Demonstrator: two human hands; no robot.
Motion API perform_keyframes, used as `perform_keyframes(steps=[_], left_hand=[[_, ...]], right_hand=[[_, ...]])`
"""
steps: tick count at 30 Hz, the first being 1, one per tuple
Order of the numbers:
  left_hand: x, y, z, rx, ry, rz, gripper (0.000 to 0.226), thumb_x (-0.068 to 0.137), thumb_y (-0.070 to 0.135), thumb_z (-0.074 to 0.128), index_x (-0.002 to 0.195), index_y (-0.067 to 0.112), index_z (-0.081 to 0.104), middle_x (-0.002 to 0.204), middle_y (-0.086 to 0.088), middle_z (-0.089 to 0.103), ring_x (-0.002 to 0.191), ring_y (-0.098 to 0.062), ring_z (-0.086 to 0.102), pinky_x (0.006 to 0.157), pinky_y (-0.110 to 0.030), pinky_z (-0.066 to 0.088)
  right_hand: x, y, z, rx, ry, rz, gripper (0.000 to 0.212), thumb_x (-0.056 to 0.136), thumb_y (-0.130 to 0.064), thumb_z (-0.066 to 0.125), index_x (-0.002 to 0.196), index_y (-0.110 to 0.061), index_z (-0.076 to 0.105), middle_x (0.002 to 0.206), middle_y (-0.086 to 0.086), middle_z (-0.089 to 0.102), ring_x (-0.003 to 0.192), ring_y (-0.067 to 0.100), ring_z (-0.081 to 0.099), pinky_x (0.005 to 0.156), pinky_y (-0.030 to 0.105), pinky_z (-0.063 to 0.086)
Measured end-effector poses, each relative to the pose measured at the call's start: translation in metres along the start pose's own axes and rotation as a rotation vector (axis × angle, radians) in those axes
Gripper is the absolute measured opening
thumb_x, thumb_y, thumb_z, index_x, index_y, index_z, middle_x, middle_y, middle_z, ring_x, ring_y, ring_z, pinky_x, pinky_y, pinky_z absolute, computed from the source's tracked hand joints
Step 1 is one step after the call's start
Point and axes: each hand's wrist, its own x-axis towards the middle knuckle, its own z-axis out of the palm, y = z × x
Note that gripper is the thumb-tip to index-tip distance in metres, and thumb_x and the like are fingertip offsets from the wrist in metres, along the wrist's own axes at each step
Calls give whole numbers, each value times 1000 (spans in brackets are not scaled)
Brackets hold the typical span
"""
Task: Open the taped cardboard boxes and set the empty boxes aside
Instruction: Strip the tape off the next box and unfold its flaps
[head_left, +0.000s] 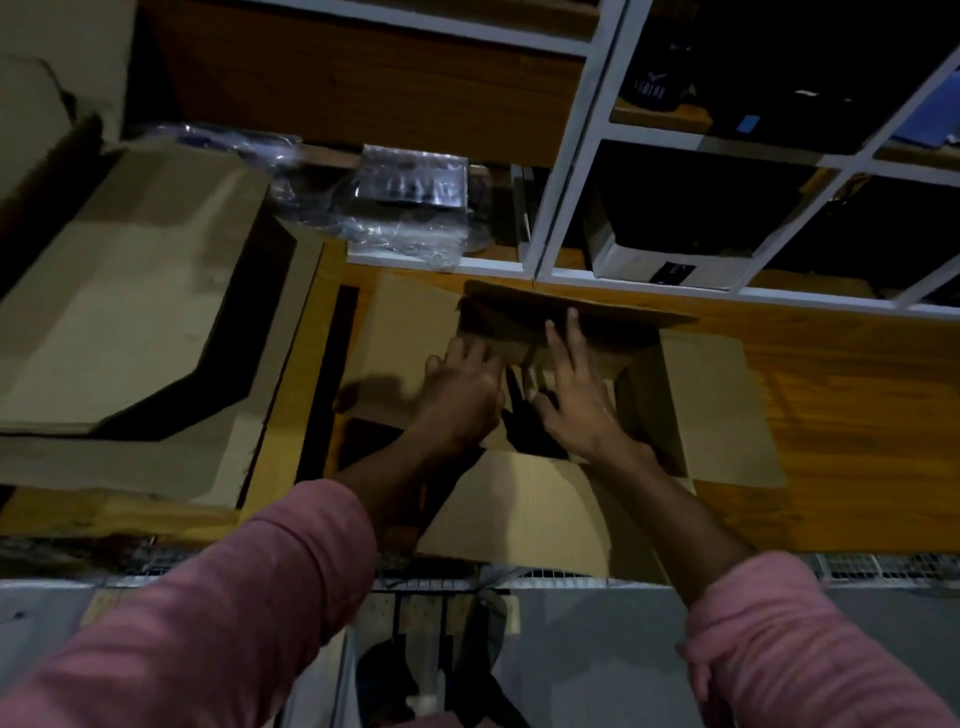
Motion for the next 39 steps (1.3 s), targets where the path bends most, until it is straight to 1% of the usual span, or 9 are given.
perform_keyframes(steps=[4,7,13,17,23,28,33,36,39], left_hand=[[39,-8,6,28,0,-73,67,79,31,66,141,11,51,153,-19,42,131,-41,42,96,-51,43],[70,-20,9,14,-100,-119,93,85,45,66,161,15,22,171,-13,8,155,-39,12,116,-64,23],[83,-41,33,52,-200,-105,89,95,60,49,164,19,11,173,-6,0,157,-36,8,106,-76,28],[87,-43,37,50,-191,-104,103,87,74,53,164,20,9,173,-7,1,158,-34,3,111,-69,25],[85,-38,35,-84,-210,-93,113,77,84,30,165,18,4,172,-8,-2,158,-34,-4,115,-70,17],[87,-45,30,-74,-231,-131,97,91,63,59,163,19,11,172,-8,3,157,-35,1,116,-68,21],[72,-32,31,-54,-69,-104,51,93,29,58,141,18,45,155,-13,46,147,-38,37,107,-71,32],[53,-17,24,-78,-216,-125,38,98,36,49,134,26,56,149,-3,50,148,-25,28,116,-64,14],[23,-3,8,-67,-189,86,27,103,35,41,112,23,63,122,-4,63,124,-24,49,110,-50,23]], right_hand=[[35,12,-9,-53,39,-25,85,101,-37,56,163,-21,0,169,0,-18,155,34,-13,123,60,11],[58,24,-15,-103,20,12,81,102,-37,54,163,-22,2,170,-1,-13,156,32,-13,122,61,13],[101,44,-8,-112,-53,99,68,101,-30,54,159,-15,22,169,4,15,154,36,6,116,64,25],[116,52,6,-74,82,78,53,93,-14,63,144,-12,49,148,11,48,134,39,33,106,52,41],[128,55,11,-112,183,195,18,91,-9,65,109,-11,66,113,12,65,109,35,50,85,45,47],[132,51,16,-82,115,167,24,91,-4,64,114,-9,65,120,14,63,116,34,49,93,43,43],[89,49,2,-58,24,101,42,95,-13,61,135,-4,54,145,22,45,134,42,36,109,45,35],[40,36,-15,44,-122,120,25,104,-24,53,118,-8,64,121,13,63,115,29,55,88,34,43],[-7,21,-36,174,-315,128,30,106,-37,48,103,-18,71,93,-2,71,86,9,64,76,32,51]])
